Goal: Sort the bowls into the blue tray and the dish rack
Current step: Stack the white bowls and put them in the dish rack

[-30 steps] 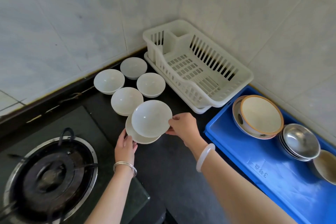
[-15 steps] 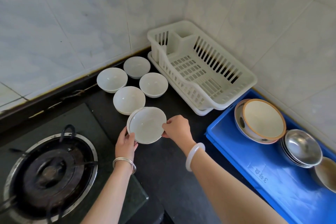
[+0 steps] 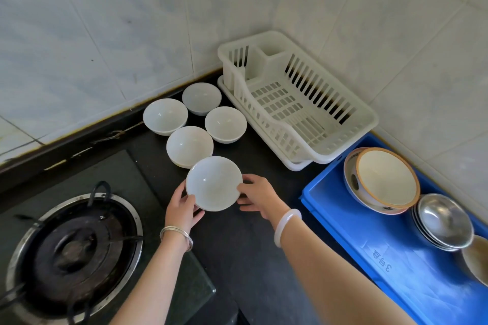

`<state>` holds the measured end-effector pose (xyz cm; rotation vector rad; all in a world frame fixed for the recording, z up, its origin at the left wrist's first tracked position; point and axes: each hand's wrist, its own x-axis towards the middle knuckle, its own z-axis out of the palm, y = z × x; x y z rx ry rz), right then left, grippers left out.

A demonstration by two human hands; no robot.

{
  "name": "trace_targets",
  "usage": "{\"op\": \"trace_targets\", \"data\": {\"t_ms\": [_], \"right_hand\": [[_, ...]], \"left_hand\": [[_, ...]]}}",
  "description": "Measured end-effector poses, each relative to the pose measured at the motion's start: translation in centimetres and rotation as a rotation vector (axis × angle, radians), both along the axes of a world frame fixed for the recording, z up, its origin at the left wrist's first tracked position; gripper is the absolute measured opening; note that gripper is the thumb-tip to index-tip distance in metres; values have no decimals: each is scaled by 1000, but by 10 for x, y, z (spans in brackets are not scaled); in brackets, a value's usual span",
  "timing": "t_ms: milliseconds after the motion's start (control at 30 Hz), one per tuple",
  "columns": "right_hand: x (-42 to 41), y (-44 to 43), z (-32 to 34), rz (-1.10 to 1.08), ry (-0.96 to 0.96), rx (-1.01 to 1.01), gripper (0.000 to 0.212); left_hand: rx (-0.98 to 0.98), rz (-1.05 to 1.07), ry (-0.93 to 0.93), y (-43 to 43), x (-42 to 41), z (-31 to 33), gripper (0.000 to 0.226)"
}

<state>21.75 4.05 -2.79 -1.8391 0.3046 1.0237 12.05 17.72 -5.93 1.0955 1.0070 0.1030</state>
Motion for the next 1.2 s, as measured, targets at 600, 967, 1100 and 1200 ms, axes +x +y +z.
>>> {"op": "trace_targets", "data": {"t_ms": [600,967,1100,1200], "right_hand": [[85,-26,69,-234,-357,263,36],[223,-64,68,-465,-366,248,11],[261,-66,43,-508,-329,222,15],[278,-61,29,-499,-306,201,24]], "left_hand": [[100,-112,-248,-3,104,86,44],[107,-261,-189,-40,282,91,30],[110,-296,-126,-46,328,72,38],[174,-321,-52,-44,349,56,36]]}}
